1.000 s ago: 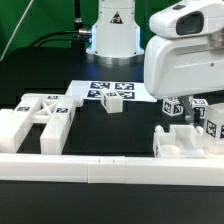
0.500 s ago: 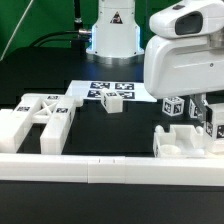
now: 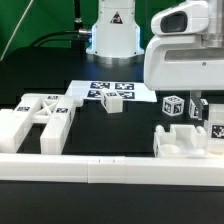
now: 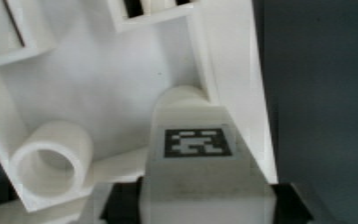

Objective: Assemble chair

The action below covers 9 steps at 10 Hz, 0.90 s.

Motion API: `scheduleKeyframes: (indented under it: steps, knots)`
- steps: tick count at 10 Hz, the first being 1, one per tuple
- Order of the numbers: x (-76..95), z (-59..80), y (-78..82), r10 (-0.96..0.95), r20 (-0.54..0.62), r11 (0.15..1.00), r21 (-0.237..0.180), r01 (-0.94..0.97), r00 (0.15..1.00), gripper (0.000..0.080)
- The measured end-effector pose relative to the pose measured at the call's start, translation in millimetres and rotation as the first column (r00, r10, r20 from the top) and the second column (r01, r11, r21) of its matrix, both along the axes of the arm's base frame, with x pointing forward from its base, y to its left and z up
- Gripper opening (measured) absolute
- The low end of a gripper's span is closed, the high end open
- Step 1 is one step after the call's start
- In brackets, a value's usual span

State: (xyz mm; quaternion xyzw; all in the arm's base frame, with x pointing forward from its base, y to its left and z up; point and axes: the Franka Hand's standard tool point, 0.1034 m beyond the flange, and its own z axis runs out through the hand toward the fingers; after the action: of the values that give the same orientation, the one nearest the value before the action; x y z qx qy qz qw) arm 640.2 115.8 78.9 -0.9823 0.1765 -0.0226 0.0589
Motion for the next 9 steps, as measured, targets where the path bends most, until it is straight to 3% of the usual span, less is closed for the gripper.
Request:
scheduleKeyframes:
  steps: [4,6,8,9]
  knots:
    - [-0.1,-0.2,-0.5,-0.263,-0.034,0.964,0.022,0.264,0.964,0.0285]
    - [-4.7,-1.2,0.8,-0.584,-0.096,0.808,0.03,0.589,0.806,0.0285]
    - [-3.8,-1.5,0.4,-0.721,-0.124,0.683,0.036,0.73,0.681,0.0285]
    - [-3.7,-1.4,0.3,-0.742,-0.131,0.659,0.037,0.752,0.657,0.0285]
